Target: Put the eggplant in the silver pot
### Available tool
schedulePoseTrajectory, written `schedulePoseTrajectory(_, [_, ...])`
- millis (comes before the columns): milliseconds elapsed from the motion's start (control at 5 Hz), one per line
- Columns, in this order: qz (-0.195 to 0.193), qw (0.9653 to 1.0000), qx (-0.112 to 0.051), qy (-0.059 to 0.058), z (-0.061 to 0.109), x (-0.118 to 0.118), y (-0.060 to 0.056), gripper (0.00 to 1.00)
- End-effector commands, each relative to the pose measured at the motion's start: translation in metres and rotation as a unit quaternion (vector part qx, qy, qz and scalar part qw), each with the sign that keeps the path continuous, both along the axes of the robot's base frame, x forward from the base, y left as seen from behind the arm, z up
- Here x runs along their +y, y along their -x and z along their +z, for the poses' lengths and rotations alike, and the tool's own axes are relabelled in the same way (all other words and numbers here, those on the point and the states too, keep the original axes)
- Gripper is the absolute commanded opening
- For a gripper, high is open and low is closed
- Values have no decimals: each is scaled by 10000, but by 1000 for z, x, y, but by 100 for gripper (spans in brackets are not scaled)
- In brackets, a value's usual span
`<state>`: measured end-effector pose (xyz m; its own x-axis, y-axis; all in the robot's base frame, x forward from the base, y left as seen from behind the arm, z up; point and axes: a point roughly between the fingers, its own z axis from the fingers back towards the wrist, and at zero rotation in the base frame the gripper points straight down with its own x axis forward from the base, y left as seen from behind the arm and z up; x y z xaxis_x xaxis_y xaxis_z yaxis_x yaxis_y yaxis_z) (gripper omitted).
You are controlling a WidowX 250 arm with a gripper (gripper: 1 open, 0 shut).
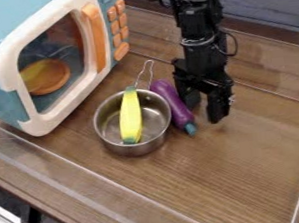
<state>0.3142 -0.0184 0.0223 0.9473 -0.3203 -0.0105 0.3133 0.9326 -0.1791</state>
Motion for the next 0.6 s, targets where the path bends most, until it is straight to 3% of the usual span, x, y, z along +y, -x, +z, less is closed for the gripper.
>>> schedulePoseTrajectory(0, [-105,9992,-386,-24,29,4,-12,100])
schedulePoseTrajectory(200, [-251,9988,-415,-37,35,3,-16,100])
schedulePoseTrajectory(400, [94,9990,-428,-69,31,-6,-16,100])
